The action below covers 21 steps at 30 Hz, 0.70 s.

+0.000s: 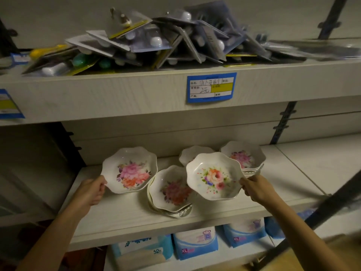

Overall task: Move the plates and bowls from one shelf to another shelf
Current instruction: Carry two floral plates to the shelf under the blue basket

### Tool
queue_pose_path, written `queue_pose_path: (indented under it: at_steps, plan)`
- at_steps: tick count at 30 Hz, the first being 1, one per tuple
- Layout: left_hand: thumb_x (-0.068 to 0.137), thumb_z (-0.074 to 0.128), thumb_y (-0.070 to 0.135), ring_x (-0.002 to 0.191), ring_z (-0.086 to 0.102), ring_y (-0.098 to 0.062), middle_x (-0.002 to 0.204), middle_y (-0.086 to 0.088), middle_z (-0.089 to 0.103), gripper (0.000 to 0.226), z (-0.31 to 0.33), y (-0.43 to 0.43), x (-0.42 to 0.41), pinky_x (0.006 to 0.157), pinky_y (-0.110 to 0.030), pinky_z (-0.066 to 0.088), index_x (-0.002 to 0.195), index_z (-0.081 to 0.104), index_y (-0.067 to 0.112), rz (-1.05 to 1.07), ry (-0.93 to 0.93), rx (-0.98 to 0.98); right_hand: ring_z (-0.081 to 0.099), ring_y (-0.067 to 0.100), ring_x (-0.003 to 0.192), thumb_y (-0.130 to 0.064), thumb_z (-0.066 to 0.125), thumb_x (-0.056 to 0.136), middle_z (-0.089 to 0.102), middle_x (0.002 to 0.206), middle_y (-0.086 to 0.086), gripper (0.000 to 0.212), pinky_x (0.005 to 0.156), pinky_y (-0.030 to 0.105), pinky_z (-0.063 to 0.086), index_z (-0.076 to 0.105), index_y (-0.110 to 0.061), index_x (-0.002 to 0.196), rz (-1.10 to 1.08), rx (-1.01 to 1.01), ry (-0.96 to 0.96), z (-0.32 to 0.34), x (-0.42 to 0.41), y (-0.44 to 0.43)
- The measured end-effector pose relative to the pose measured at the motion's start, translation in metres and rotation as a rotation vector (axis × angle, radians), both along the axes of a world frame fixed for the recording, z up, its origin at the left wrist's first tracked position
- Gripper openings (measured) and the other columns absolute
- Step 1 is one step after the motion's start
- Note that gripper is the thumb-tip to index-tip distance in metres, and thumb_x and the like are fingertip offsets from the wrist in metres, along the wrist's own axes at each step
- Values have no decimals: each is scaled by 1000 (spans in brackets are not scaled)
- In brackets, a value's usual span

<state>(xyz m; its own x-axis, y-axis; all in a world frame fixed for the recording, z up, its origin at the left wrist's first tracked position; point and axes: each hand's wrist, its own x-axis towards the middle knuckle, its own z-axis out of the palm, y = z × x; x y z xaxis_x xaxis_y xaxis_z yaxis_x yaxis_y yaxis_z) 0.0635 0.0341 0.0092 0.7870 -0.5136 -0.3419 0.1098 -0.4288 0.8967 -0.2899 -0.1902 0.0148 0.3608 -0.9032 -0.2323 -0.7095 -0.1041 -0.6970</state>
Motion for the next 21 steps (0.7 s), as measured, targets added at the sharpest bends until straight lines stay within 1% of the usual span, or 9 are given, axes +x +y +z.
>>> queue_pose_path:
  at_steps: [3, 4, 8, 10, 11, 13, 15, 19, 21]
  plan:
    - [85, 43, 5, 23, 17, -6, 30, 5, 25, 35, 6, -12, -21, 34, -7, 15, 50, 36, 9, -100, 21, -31, 38, 16, 44, -19, 50, 88, 46, 38, -6, 43, 51, 26, 30, 49, -12, 45, -83, 22, -17, 1, -23, 4]
    - [85, 43, 5, 23, 17, -6, 30, 6, 25, 35, 7, -17, -29, 34, -7, 14, 50, 35, 9, -139, 25, -39, 39, 16, 45, -20, 50, 88, 47, 38, -6, 43, 51, 26, 31, 50, -12, 46, -113, 25, -23, 1, -32, 6]
    - [86, 43, 6, 25, 19, -5, 30, 6, 27, 36, 7, -43, -58, 30, -10, 16, 51, 38, 9, -299, 21, -33, 47, 16, 54, -23, 49, 92, 54, 58, 4, 34, 55, 27, 39, 62, -7, 66, -217, 86, -59, 3, -68, 19]
    - [86, 43, 6, 25, 20, -6, 30, 6, 28, 36, 5, -59, -72, 31, -11, 17, 50, 38, 9, -370, 25, -21, 49, 18, 57, -22, 48, 93, 55, 60, 6, 34, 60, 32, 42, 65, 1, 75, -255, 73, -72, 4, -89, 27]
    - [86, 44, 6, 26, 20, -6, 30, 6, 28, 37, 4, -67, -81, 31, -11, 17, 50, 38, 9, -403, 30, -17, 48, 18, 56, -21, 48, 93, 54, 59, 7, 35, 60, 32, 42, 65, 5, 77, -272, 57, -79, 4, -99, 31]
    - [86, 43, 6, 26, 19, -6, 31, 6, 27, 37, 3, -83, -100, 33, -10, 15, 49, 37, 9, -464, 38, -14, 46, 15, 51, -20, 47, 94, 51, 56, 6, 37, 55, 26, 39, 64, 7, 76, -312, 39, -82, 4, -121, 38]
    - [86, 43, 5, 25, 16, -6, 32, 5, 24, 38, 3, -96, -120, 34, -9, 13, 49, 37, 9, -509, 58, -21, 42, 13, 47, -20, 47, 94, 49, 55, 5, 37, 49, 22, 35, 65, 6, 74, -353, 37, -74, 4, -143, 42]
    - [85, 43, 6, 27, 15, -7, 36, 2, 23, 37, 5, -116, -163, 36, -10, 13, 49, 37, 9, -582, 77, -13, 39, 16, 45, -19, 49, 92, 48, 50, 5, 43, 49, 26, 33, 56, -8, 51, -447, -13, -71, 5, -187, 40]
    - [86, 42, 5, 28, 15, -6, 38, 1, 23, 38, 7, -124, -187, 35, -11, 13, 49, 36, 9, -625, 80, -16, 37, 15, 43, -18, 49, 92, 46, 47, 3, 44, 47, 25, 32, 54, -9, 49, -476, 0, -98, 7, -210, 39]
